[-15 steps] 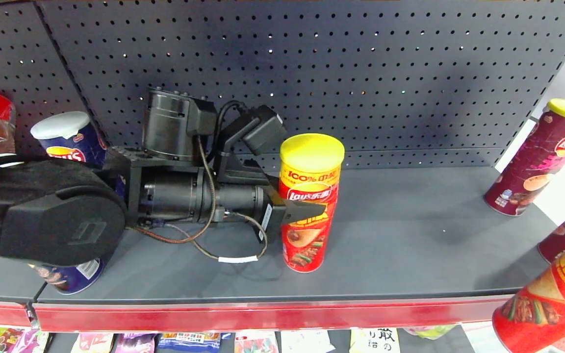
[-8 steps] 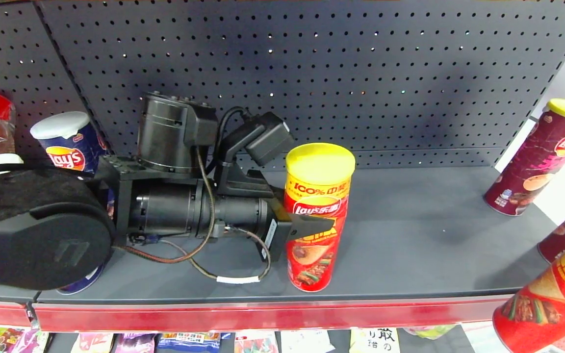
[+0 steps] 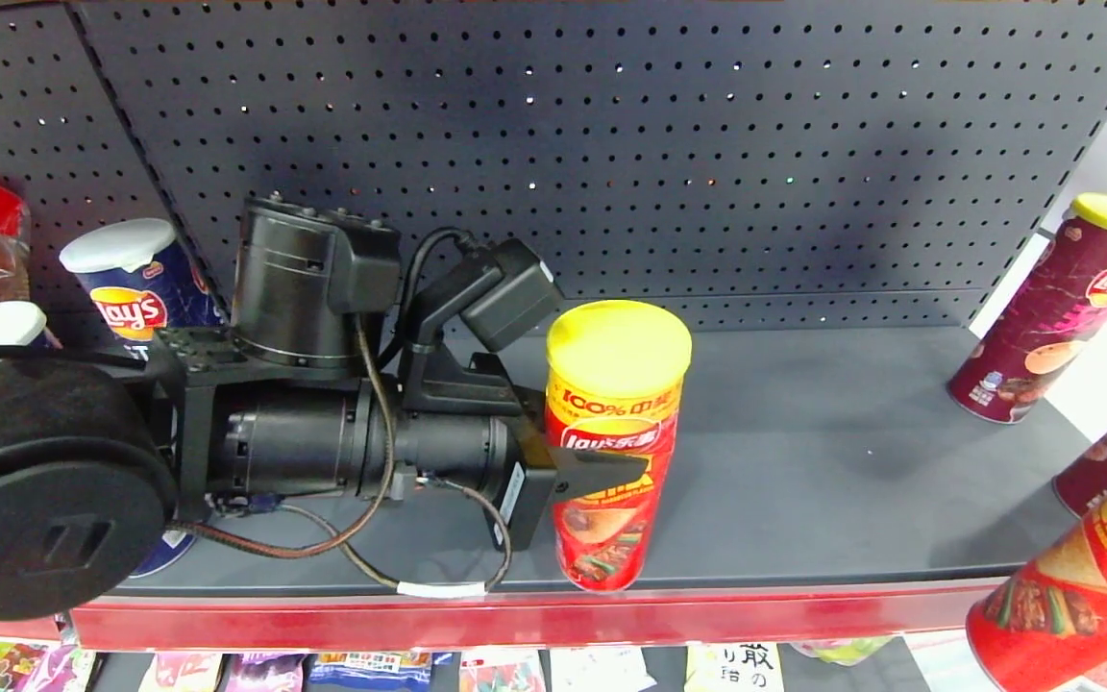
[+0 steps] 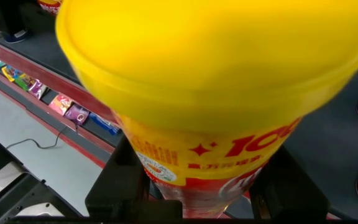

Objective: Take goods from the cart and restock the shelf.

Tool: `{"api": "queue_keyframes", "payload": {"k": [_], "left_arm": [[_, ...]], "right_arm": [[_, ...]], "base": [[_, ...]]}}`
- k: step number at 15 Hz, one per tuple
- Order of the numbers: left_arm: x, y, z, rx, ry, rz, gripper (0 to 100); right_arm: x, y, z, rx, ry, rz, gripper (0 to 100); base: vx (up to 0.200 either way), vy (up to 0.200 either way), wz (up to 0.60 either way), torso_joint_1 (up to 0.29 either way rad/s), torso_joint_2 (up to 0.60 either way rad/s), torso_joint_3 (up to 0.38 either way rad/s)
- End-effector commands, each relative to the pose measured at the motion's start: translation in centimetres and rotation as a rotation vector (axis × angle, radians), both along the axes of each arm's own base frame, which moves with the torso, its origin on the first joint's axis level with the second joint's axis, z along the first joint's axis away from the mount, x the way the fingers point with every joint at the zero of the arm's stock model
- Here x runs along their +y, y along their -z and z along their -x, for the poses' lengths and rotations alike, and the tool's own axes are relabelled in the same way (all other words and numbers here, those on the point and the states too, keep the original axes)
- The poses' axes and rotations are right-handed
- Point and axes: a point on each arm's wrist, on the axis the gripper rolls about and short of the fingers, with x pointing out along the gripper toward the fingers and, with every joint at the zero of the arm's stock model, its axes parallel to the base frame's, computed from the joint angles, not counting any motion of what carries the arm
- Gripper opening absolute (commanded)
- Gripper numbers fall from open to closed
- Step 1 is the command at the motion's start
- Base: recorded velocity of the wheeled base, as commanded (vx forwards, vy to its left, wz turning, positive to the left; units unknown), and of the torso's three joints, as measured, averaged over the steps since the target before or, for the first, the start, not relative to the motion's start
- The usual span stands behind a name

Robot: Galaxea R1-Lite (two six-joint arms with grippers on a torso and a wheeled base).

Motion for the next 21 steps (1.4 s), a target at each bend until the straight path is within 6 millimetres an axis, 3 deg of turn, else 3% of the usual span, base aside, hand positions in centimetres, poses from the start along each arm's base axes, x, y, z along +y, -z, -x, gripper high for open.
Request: {"api": "queue_keyframes", "payload": {"k": [1, 4, 5, 8, 13, 15, 16, 17, 21], "left_arm": [[0.0, 0.1, 0.3, 0.003, 0.007, -0.004, 0], [0.0, 0.3, 0.4, 0.005, -0.003, -0.011, 0], [0.0, 0.3, 0.4, -0.003, -0.013, -0.01, 100], [0.3, 0.3, 0.5, -0.005, -0.033, -0.011, 100], [2.5, 0.1, 1.6, -0.019, -0.096, -0.019, 100], [4.7, 0.0, 2.5, -0.026, -0.136, -0.019, 100], [5.4, 0.0, 3.1, -0.03, -0.146, -0.014, 100], [7.0, 0.2, 4.4, -0.03, -0.168, -0.012, 100], [10.8, 0.5, 8.5, -0.061, -0.217, 0.019, 100]], "right_arm": [[0.0, 0.0, 0.0, 0.0, 0.001, 0.0, 0], [0.0, 0.0, 0.1, -0.004, -0.001, 0.0, 0], [0.0, 0.0, 0.1, -0.004, -0.001, 0.0, 0], [0.0, -0.2, 0.0, -0.005, -0.01, -0.001, 0], [1.0, -3.4, -3.3, -0.005, -0.051, 0.003, 0], [2.5, -4.8, -6.2, 0.027, -0.115, 0.012, 0], [3.1, -4.8, -7.5, 0.038, -0.136, 0.018, 0], [4.5, -4.7, -10.7, 0.032, -0.157, 0.017, 0], [8.4, -3.7, -16.8, 0.036, -0.253, 0.018, 0]], "base": [[0.0, 0.0, 0.0, 0.0, 0.0, 0.0], [0.0, 0.0, 0.0, 0.0, 0.0, 0.0], [0.0, 0.0, 0.0, 0.0, 0.0, 0.0], [0.0, 0.0, 0.0, 0.0, 0.0, 0.0], [0.0, 0.0, 0.0, 0.0, 0.0, 0.0], [0.0, 0.0, 0.0, 0.0, 0.0, 0.0], [0.0, 0.0, 0.0, 0.0, 0.0, 0.0], [0.0, 0.0, 0.0, 0.0, 0.0, 0.0], [0.0, 0.0, 0.0, 0.0, 0.0, 0.0]]}}
